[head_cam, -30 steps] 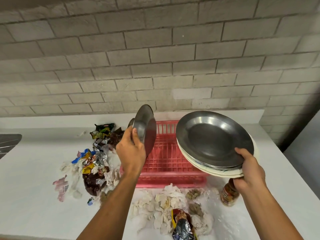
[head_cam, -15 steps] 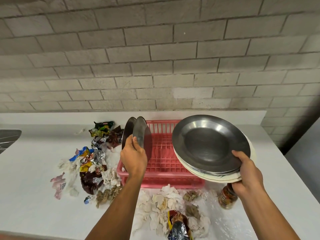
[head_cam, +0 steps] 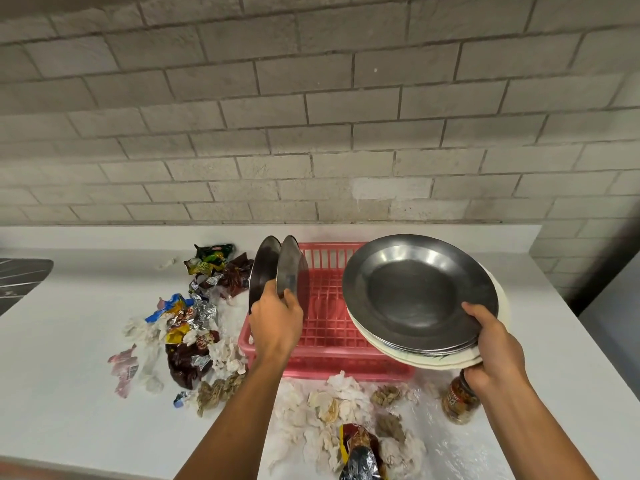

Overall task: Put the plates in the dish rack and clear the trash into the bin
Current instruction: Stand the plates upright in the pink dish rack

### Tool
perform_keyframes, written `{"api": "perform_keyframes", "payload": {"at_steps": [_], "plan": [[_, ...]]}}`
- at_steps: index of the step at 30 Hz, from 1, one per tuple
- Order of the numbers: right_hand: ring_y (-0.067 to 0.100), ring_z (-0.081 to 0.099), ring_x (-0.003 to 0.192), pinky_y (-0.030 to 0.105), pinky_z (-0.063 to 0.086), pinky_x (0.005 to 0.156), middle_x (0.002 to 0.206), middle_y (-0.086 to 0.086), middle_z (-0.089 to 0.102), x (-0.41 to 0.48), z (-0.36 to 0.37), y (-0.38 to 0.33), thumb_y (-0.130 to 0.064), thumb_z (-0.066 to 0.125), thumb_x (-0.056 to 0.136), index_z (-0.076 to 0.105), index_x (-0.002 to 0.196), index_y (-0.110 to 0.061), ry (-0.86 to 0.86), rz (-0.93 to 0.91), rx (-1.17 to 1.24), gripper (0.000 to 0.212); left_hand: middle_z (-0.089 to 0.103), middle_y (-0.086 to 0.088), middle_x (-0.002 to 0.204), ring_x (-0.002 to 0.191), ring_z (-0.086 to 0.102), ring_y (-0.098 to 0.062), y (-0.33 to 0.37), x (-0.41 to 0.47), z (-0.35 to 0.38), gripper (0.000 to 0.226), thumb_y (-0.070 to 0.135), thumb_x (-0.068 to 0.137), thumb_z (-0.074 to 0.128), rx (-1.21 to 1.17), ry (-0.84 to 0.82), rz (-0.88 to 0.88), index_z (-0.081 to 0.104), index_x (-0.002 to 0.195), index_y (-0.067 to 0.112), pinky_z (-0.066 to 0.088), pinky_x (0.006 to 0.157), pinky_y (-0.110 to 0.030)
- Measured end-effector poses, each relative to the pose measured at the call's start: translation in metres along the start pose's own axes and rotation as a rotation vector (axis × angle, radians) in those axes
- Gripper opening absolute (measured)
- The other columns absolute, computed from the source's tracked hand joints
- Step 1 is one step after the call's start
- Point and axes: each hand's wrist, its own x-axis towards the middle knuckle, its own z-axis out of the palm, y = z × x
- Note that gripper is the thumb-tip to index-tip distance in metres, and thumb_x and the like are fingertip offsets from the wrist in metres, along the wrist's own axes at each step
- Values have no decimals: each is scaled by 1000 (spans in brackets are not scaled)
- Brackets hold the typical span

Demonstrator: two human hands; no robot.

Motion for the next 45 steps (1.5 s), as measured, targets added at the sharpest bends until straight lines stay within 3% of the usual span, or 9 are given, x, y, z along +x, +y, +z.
{"api": "perform_keyframes", "payload": {"at_steps": [4,9,16,25,29,33,38,41,45], "plan": [[35,72,97,45,60,80,111,10,74,0,1,2,-26,83,75,66,124,-15,-5,-5,-2,53,71,-1,81,77,68,-24,-6,-4,-1,18,26,101,53,23,-61,3,62,105,11,57,76,-43],[34,71,97,45,60,81,111,10,74,-3,2,4,-26,82,77,66,123,-15,-5,-5,-3,51,61,2,70,66,56,-20,-12,-3,-6,21,24,102,53,83,-115,28,67,95,9,43,64,-31],[34,70,97,46,60,82,112,10,73,-7,3,7,-26,82,78,65,123,-16,-5,-9,-18,49,54,5,64,74,58,-27,-23,-9,-12,20,26,99,58,165,-256,-44,69,93,10,40,68,-29],[33,71,95,42,58,75,108,11,74,-11,4,8,-19,81,78,67,119,-12,-14,-19,-13,44,69,8,73,70,63,-15,-16,-11,-32,18,39,93,65,157,-276,31,64,82,24,51,69,-30],[34,71,94,42,59,74,105,11,74,-12,6,10,-20,81,78,67,119,-12,-34,-17,-18,44,67,14,84,81,68,-16,1,-13,-53,18,36,95,64,184,-184,115,64,108,23,56,78,-32],[36,72,94,45,60,76,105,13,75,-12,7,12,-20,82,77,68,119,-12,-56,-16,-21,44,67,10,126,112,64,-10,30,-23,-70,45,42,95,63,87,-128,338,54,136,25,53,96,-33],[38,73,93,50,60,82,104,15,76,-13,9,15,-22,81,77,69,117,-10,-83,3,-38,43,37,21,155,146,22,5,54,-48,-61,62,65,93,51,164,-542,810,40,149,39,21,123,-32],[39,72,94,54,60,85,105,16,77,-18,11,16,-25,82,76,70,113,-12,-107,36,-46,41,27,17,162,152,6,1,53,-54,-50,69,68,95,44,341,-753,974,33,154,35,2,126,-33],[38,73,92,48,61,77,102,14,77,-24,11,14,-34,82,79,69,110,-12,-119,58,-13,40,31,16,161,151,15,0,47,-55,-44,60,59,101,38,444,-834,1046,34,154,32,4,127,-37]]}}
